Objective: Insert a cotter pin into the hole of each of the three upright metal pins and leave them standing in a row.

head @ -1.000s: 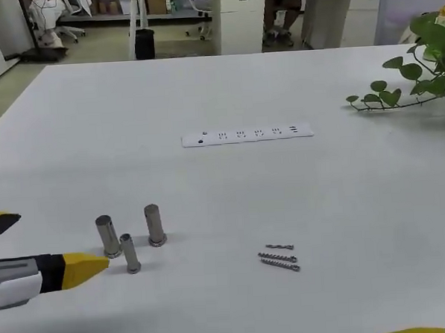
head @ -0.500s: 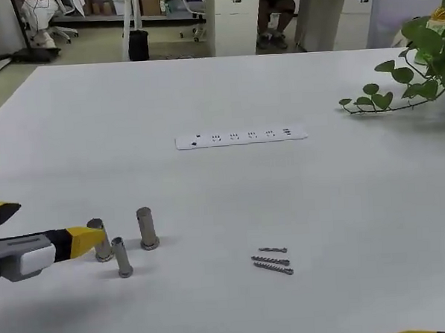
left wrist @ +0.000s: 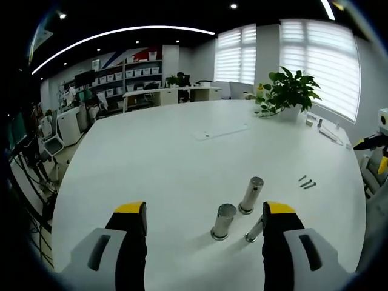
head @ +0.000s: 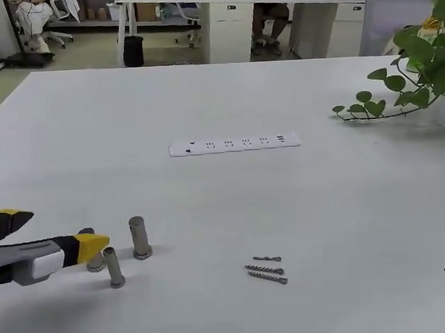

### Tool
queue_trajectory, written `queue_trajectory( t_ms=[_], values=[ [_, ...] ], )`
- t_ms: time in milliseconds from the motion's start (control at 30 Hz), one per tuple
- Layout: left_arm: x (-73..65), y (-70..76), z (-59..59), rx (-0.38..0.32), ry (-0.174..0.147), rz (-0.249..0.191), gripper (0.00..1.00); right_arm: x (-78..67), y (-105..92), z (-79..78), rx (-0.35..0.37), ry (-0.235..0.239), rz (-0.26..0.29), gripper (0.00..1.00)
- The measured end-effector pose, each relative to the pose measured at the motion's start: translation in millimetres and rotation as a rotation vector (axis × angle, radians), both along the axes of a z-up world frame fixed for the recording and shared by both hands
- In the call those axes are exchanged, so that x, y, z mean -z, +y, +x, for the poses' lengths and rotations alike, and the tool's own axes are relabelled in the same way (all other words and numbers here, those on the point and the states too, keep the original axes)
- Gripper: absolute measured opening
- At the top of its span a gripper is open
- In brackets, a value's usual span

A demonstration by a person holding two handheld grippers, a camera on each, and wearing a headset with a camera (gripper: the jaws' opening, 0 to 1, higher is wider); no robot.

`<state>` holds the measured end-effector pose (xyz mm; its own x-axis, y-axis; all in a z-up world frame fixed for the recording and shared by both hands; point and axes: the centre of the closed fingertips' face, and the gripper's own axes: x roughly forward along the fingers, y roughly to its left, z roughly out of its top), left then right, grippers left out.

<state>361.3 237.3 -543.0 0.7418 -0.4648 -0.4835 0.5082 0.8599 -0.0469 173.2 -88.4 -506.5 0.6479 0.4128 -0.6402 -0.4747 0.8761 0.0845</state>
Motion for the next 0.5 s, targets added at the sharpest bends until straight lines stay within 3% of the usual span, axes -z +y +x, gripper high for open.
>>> queue_trajectory(
  t_ms=[500],
  values=[
    [7.5,-12.1,14.6,0.023,-0.001,0.002,0.61,2.7,-1.4,-1.4,0.007,0.011,-0.003,0.91]
  ],
)
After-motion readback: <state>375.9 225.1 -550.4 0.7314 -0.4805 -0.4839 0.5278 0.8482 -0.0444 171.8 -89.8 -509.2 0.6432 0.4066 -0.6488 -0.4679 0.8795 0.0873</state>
